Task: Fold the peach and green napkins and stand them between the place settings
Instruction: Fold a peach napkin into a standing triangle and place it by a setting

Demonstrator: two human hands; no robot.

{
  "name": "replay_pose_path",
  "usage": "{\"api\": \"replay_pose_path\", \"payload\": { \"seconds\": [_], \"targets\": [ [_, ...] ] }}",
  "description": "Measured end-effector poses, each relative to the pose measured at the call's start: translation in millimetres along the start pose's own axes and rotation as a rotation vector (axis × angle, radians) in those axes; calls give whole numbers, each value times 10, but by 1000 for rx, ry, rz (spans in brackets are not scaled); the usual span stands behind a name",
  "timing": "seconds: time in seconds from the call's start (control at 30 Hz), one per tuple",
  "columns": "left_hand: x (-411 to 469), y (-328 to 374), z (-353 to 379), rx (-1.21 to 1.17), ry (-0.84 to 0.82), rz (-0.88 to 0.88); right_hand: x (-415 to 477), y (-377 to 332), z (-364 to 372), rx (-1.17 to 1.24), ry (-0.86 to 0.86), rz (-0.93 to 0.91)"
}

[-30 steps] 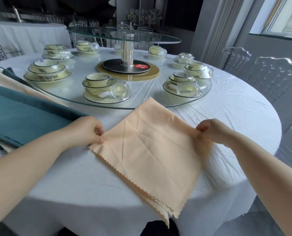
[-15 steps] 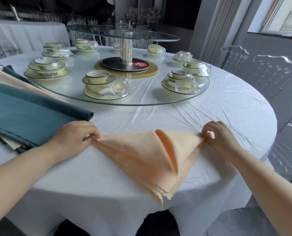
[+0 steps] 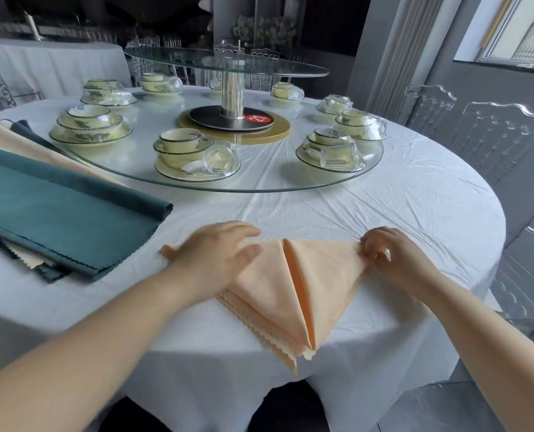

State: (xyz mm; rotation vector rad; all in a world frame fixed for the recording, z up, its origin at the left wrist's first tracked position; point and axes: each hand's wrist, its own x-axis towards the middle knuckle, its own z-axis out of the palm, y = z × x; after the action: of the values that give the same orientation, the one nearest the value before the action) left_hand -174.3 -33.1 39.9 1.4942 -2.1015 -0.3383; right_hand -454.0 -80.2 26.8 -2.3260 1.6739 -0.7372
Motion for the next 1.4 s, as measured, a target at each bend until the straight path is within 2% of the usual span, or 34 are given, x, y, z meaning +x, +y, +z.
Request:
{"api": "replay_pose_path", "payload": {
  "seconds": [0.1, 0.2, 0.3, 0.37, 0.43, 0.5, 0.6, 0.67, 0.73, 0.8, 0.83, 0.97, 1.07, 1.27, 1.4],
  "targets": [
    [75, 363, 265, 124, -187, 50, -26, -81, -6, 98, -22, 100],
    [35, 529, 472, 179, -288, 42, -57, -101, -9, 212, 6, 167],
    [-74, 495, 575, 262, -351, 35, -67, -152, 9, 71, 89, 154],
    [-152, 473, 605, 330, -334, 66, -77, -265, 64, -75, 141, 59],
    [-190, 480, 621, 346, -319, 71, -63, -407, 197, -125, 119, -77],
    [-194, 488, 624, 351, -300, 69, -33, -564, 355, -143, 12, -159],
    [-198, 486, 619, 324, -287, 75, -32, -662, 496, -190, -138, -140],
    [-175, 480, 566, 213, -280, 62, -53, -665, 508, -165, -152, -120],
    [-94, 458, 489, 117, -195, 29, -61, -661, 500, -164, -144, -115],
    [-6, 420, 457, 208, -72, 6, -64, -657, 505, -169, -154, -106],
    [26, 399, 470, 267, -70, -23, -67, -662, 504, -166, -154, -104],
    [40, 434, 571, 365, -283, -127, -73, -644, 488, -172, -163, -130],
    [30, 425, 572, 400, -295, -132, -63, -592, 455, -198, -218, -126],
    [20, 441, 573, 395, -317, -156, 24, -34, 174, -264, -247, 80],
    [17, 442, 578, 379, -300, -166, 79, 153, 19, -365, -112, 270]
  ]
}}
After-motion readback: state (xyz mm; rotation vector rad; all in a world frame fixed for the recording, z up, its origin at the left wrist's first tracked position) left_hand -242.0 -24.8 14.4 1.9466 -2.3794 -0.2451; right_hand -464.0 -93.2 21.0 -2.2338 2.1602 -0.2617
